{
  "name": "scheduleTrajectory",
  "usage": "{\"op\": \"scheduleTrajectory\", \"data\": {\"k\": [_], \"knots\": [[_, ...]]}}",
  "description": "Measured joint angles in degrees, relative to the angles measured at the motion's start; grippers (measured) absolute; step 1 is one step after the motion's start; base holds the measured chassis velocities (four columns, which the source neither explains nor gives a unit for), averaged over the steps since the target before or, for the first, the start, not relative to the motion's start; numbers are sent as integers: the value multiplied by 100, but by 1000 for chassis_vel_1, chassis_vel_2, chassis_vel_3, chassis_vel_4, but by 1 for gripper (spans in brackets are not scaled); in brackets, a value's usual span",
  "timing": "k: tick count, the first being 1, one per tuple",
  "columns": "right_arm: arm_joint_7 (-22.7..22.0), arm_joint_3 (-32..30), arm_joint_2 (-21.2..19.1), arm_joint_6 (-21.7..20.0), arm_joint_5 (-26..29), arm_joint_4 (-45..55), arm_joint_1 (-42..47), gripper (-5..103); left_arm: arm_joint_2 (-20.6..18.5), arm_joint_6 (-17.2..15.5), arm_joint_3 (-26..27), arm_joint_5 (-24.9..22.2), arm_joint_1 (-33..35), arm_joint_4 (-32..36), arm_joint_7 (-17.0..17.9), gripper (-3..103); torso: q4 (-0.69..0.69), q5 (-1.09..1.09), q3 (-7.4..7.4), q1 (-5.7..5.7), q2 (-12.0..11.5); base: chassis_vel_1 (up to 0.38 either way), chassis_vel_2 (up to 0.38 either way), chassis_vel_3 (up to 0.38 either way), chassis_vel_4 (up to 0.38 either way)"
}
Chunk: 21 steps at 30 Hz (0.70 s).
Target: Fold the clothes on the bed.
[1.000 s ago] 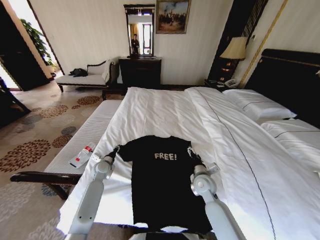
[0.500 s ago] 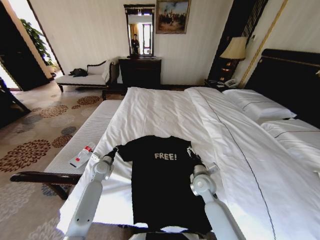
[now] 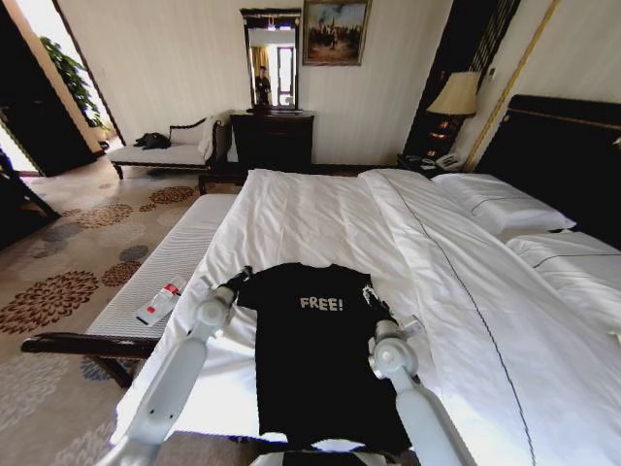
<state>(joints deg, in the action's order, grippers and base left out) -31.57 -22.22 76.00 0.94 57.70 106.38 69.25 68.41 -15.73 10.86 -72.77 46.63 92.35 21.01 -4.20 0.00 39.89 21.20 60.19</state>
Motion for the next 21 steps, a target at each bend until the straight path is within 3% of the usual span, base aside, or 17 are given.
{"op": "scheduleTrajectory", "data": {"k": [6, 17, 21], "knots": [[-4, -40, 38, 2, -10, -1, 25, 100, 285, 35, -581, 165, -451, -471, 6, 0, 0, 1, 0, 0, 0, 0, 0, 0, 0], [-6, -73, 27, 6, -12, 35, 39, 100, 504, 104, -878, 353, -586, -912, 0, -1, 1, 0, 0, 0, 0, 0, 0, 0, 0], [-6, -44, 37, 6, -25, 57, 45, 100, 491, 171, -911, 320, -500, -758, -41, 13, 1, 0, 0, 0, 0, 0, 0, 0, 0]]}}
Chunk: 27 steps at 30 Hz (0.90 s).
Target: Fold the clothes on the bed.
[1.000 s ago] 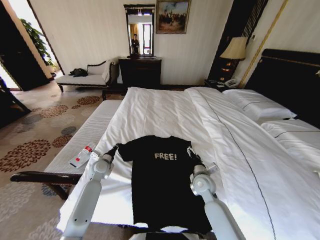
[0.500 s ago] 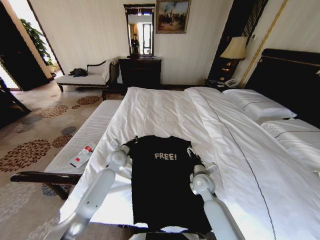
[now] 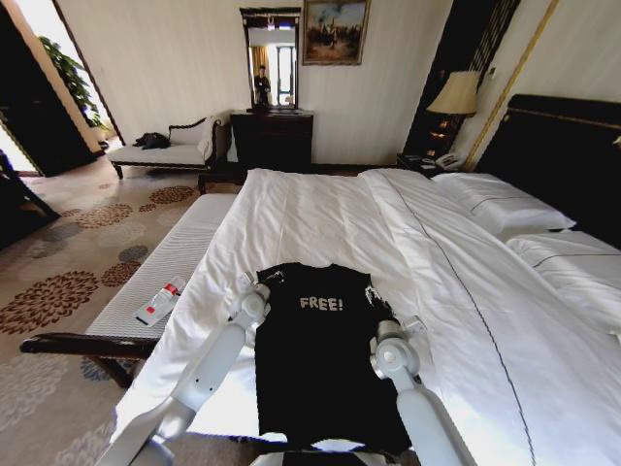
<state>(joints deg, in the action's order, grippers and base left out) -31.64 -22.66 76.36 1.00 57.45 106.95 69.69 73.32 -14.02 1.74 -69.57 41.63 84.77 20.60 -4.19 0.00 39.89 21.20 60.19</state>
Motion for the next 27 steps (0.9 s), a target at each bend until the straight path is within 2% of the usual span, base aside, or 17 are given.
{"op": "scheduleTrajectory", "data": {"k": [1, 2, 5, 7, 11, 12, 15, 16, 19, 22, 24, 27], "knots": [[0, 5, 3, 0, -4, 17, 8, 100, -2, 80, 3, -51, 65, 113, -36, 18, 0, 0, 0, 0, 0, 0, 0, 0, 0], [0, 5, 3, 0, -4, 17, 8, 100, -2, 80, 3, -51, 65, 113, -36, 18, 0, 0, 0, 0, 0, 0, 0, 0, 0], [-6, 5, 3, 0, -6, 68, 49, 100, -14, 251, 115, -199, 283, 417, -134, 34, -1, 0, 0, 0, 1, 0, 0, 0, 0], [-7, -3, 0, 0, -6, 87, 66, 100, -19, 294, 175, -238, 356, 487, -151, 34, -1, 0, 0, -1, 1, 0, 0, 0, 0], [-12, -42, -9, 0, -7, 168, 152, 100, -4, 361, 637, -457, 662, 713, -166, 56, -1, -1, 0, -1, 1, 0, 0, 0, 0], [-12, -42, -9, 0, -7, 168, 152, 100, -4, 361, 637, -457, 662, 713, -166, 56, -1, -1, 0, -1, 1, 0, 0, 0, 0], [-14, -55, -9, 0, -16, 239, 227, 100, -121, 354, 1019, -505, 911, 790, -159, 67, 0, 0, 0, -1, 1, 0, 0, 0, 0], [-14, -55, -9, 0, -16, 239, 227, 100, -121, 354, 1019, -505, 911, 790, -159, 67, 0, 0, 0, -1, 1, 0, 0, 0, 0], [-20, -47, 8, 2, -57, 302, 290, 100, -299, 275, 1187, -389, 1211, 890, -100, 84, 1, -1, 0, -1, 1, 0, 0, 0, 0], [-30, -34, 21, 2, -83, 315, 308, 100, -336, 220, 1209, -300, 1344, 963, -63, 89, 1, -1, 0, -1, 1, 0, 0, 0, 0], [-60, -9, 41, 2, -122, 341, 335, 100, -346, 191, 1234, -78, 1533, 1055, -44, 98, -1, -1, 0, -1, 1, 0, 0, 0, 0], [-72, -2, 43, 1, -143, 351, 348, 100, -313, 172, 1407, 13, 1685, 1147, -20, 100, -1, -2, 0, -1, 1, 0, 0, 0, 0]]}}
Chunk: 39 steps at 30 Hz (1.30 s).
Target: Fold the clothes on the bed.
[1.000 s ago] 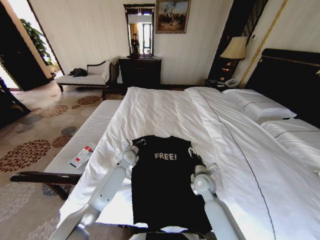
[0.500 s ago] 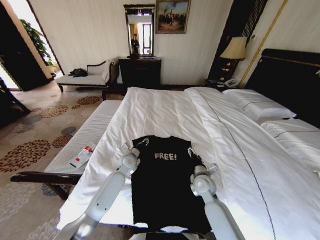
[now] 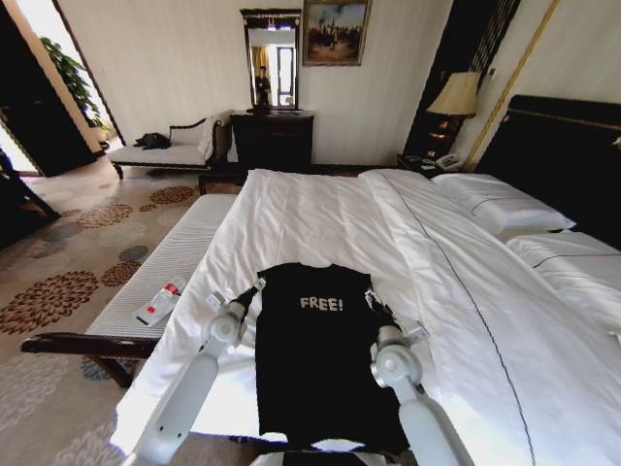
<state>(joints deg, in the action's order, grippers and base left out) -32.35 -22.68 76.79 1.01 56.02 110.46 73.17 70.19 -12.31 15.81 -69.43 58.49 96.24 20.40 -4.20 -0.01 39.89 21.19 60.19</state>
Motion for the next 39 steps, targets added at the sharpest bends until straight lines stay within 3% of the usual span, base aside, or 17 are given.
{"op": "scheduleTrajectory", "data": {"k": [5, 11, 14, 16, 19, 22, 23, 24, 27, 39], "knots": [[-6, 7, -122, -101, -13, -91, -98, 100, 15, -64, 632, -50, 323, 329, 94, 100, 0, 0, 0, 0, 0, 0, 0, 0, 0], [90, 122, -624, -373, -9, -562, -745, 100, -328, -185, 1446, 2, 1048, 1040, 331, 100, 2, 3, 0, 0, 0, 0, 0, 0, 0], [210, 160, -922, -400, 21, -797, -967, 100, -467, -186, 1550, 20, 1190, 1158, 387, 100, 8, 2, 1, 0, 0, 0, 0, 0, 0], [332, 156, -1276, -432, 93, -1131, -1141, 100, -538, -197, 1481, 45, 1129, 1198, 395, 100, -5, -1, 0, 0, 0, 0, 0, 0, 0], [529, 317, -1445, -445, 215, -1672, -1493, 100, -525, -202, 1485, 88, 1177, 1311, 394, 100, -5, 2, 0, 0, 0, 0, 0, 0, 0], [1115, 559, -1511, -444, 497, -2436, -1946, 100, -505, -204, 1518, 155, 1295, 1461, 390, 100, 2, 4, 1, 2, -2, 0, 0, 0, 0], [1115, 559, -1511, -444, 497, -2436, -1946, 100, -505, -204, 1518, 155, 1295, 1461, 390, 100, 2, 4, 1, 2, -2, 0, 0, 0, 0], [1439, 670, -1533, -429, 540, -2708, -2109, 100, -517, -204, 1530, 179, 1332, 1503, 377, 100, 3, 3, 2, 2, -2, 0, 0, 0, 0], [1942, 936, -1561, -401, 384, -3196, -2422, 100, -561, -204, 1556, 195, 1357, 1560, 341, 100, 2, 1, 1, 1, -2, 0, 0, 0, 0], [2184, 1213, -1128, -420, 463, -4358, -3277, 100, -518, -243, 1538, 144, 1312, 1751, 359, 100, 2, 1, 1, 1, -1, 0, 0, 0, 0]]}}
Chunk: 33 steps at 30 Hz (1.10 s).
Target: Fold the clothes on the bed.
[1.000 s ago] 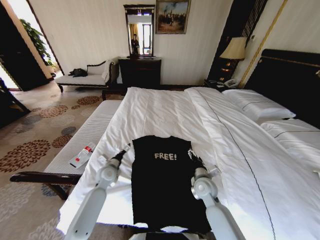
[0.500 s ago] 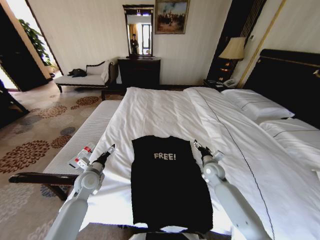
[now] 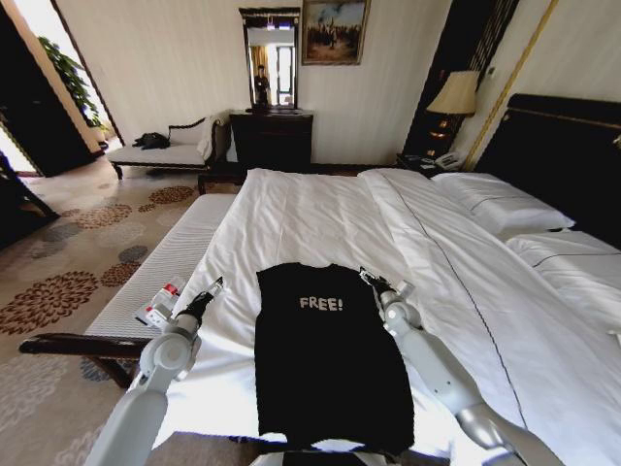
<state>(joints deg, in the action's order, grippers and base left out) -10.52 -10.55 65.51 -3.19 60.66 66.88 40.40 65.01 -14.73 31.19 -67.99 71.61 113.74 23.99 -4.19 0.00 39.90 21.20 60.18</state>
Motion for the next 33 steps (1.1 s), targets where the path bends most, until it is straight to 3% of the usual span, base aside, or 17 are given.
{"op": "scheduleTrajectory", "data": {"k": [12, 15, 17, 18, 19, 21, 24, 25, 27, 31, 33], "knots": [[12, -2, 179, -87, 166, -428, -217, 101, -22, -35, 74, -108, 53, 193, 55, 100, -1, 0, -1, 0, 0, 0, 0, 0, 0], [64, -2, 186, -87, 163, -422, -181, 86, 3, -36, 72, -107, 55, 193, 62, 100, -1, 0, -1, 0, 1, 0, 0, 0, 0], [69, -2, 185, -86, 162, -421, -177, 86, 10, -36, 67, -106, 55, 190, 62, 100, -1, -1, -1, 0, 1, 0, 0, 0, 0], [72, -7, 185, -84, 160, -420, -171, 75, 16, -37, 63, -104, 55, 189, 64, 100, -1, 0, -1, 0, 0, 0, 0, 0, 0], [76, -16, 179, -78, 159, -416, -161, 75, 23, -37, 55, -100, 57, 186, 64, 100, -1, 0, -1, 0, 1, 0, 0, 0, 0], [84, -33, 160, -65, 152, -411, -140, 64, 30, -37, 48, -87, 68, 176, 65, 100, -1, 0, -1, 0, 1, 0, 0, 0, 0], [92, -49, 149, -48, 142, -407, -120, 59, 35, -38, 47, -78, 73, 163, 66, 100, -1, 0, -1, 0, 0, 0, 0, 0, 0], [97, -58, 142, -38, 130, -401, -104, 48, 40, -38, 45, -77, 76, 158, 66, 100, -1, 0, -1, 0, 1, 0, 0, 0, 0], [97, -65, 137, -30, 122, -398, -95, 48, 41, -38, 43, -77, 76, 155, 67, 100, -1, 0, -1, 0, 0, 0, 0, 0, 0], [98, -82, 118, -7, 97, -382, -71, 27, 49, -38, 28, -80, 68, 150, 69, 100, -1, 0, -1, -1, 0, 0, 0, 0, 0], [98, -84, 117, -1, 95, -381, -70, 27, 49, -38, 23, -80, 61, 146, 70, 100, -1, 0, -1, -1, 1, 0, 0, 0, 0]]}}
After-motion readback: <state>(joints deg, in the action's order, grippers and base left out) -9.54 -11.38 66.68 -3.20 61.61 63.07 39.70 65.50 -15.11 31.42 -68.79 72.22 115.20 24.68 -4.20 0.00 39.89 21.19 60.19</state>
